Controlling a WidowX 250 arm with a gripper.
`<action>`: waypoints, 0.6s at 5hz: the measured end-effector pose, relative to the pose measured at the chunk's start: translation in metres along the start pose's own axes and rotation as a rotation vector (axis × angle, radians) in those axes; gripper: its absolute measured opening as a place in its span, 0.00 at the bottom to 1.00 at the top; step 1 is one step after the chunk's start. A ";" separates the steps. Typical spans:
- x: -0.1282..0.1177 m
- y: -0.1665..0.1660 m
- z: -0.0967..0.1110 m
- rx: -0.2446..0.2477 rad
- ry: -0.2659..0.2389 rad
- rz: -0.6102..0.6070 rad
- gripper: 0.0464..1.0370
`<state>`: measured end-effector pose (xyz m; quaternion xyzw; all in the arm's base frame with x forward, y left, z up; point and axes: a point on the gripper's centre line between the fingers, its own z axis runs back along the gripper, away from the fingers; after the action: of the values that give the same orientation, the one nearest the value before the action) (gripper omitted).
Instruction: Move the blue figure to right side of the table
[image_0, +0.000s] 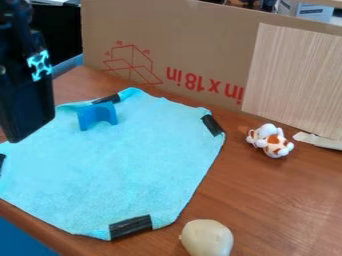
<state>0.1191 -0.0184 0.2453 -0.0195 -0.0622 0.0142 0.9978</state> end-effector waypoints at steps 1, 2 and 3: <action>0.000 0.000 -0.003 -0.003 0.005 -0.014 0.96; 0.031 0.035 -0.029 -0.034 0.038 -0.033 0.96; 0.042 0.059 -0.040 -0.019 0.041 -0.062 0.96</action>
<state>0.1646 0.0408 0.2081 -0.0274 -0.0427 -0.0175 0.9986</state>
